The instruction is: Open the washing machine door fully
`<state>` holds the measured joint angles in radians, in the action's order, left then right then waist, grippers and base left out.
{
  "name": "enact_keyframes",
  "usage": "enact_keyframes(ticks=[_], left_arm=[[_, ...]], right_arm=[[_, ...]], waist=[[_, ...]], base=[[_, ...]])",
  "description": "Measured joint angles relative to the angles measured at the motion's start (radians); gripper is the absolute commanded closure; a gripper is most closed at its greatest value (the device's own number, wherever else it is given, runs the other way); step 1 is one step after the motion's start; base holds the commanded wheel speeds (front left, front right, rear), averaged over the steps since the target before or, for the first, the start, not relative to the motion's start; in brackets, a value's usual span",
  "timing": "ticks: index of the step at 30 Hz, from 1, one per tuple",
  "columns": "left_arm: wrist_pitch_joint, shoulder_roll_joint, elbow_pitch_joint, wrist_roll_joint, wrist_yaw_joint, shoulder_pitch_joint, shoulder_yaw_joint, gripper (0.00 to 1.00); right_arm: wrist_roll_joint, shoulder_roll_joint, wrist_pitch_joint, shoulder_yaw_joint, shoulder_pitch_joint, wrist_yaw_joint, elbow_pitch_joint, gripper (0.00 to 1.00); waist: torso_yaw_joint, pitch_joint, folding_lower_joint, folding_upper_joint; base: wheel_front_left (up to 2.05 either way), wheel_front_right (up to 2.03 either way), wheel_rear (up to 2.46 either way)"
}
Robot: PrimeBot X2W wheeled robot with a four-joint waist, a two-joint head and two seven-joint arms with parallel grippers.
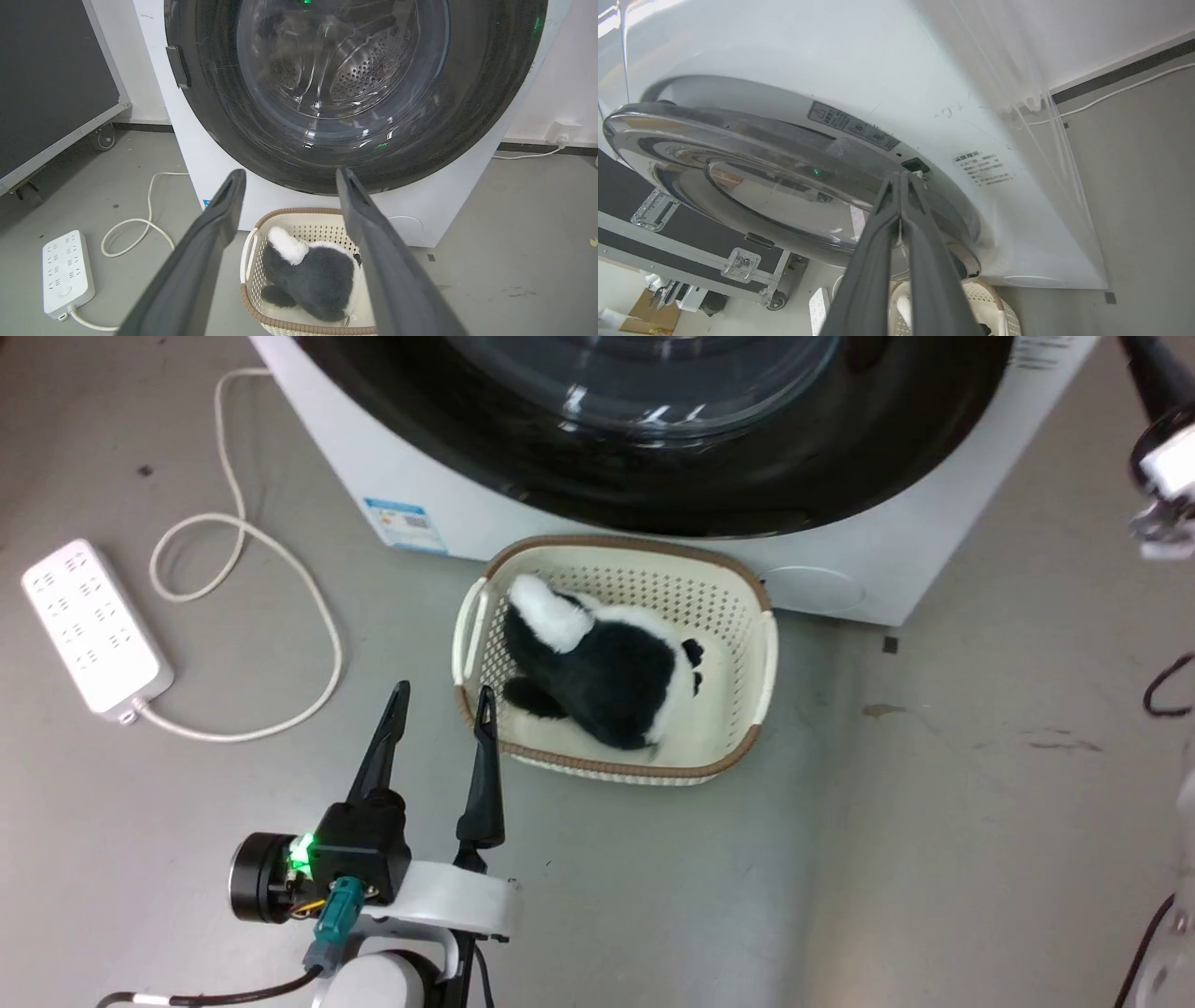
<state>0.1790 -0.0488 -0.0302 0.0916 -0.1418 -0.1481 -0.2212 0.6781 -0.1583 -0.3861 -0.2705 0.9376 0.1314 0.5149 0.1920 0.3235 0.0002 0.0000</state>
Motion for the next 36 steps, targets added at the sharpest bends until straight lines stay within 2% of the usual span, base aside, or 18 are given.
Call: enact_keyframes(ticks=[18, 26, 31, 36], left_arm=[[0.035, 0.000, -0.017, 0.025, -0.039, -0.024, -0.058, 0.00], [0.053, 0.000, -0.021, 0.035, -0.058, -0.043, -0.079, 0.00], [0.064, 0.000, -0.020, 0.035, -0.068, -0.053, -0.090, 0.00], [0.073, 0.000, -0.018, 0.041, -0.073, -0.053, -0.093, 0.00]], right_arm=[[0.093, -0.067, -0.249, -0.185, 0.338, 0.000, 0.379, 1.00], [0.105, -0.094, -0.319, -0.210, 0.437, 0.000, 0.470, 1.00], [0.123, -0.111, -0.395, -0.228, 0.446, 0.000, 0.513, 1.00], [0.180, -0.099, -0.484, -0.261, 0.437, -0.001, 0.524, 1.00]], waist=[[0.078, 0.083, -0.0001, 0.0000], [0.100, 0.117, -0.0001, 0.0000], [0.108, 0.121, 0.0000, 0.0000], [0.109, 0.102, -0.0002, 0.0000]], base=[[0.00, 0.00, 0.00], [0.00, 0.00, 0.00], [0.00, 0.00, 0.00], [0.00, 0.00, 0.00]])
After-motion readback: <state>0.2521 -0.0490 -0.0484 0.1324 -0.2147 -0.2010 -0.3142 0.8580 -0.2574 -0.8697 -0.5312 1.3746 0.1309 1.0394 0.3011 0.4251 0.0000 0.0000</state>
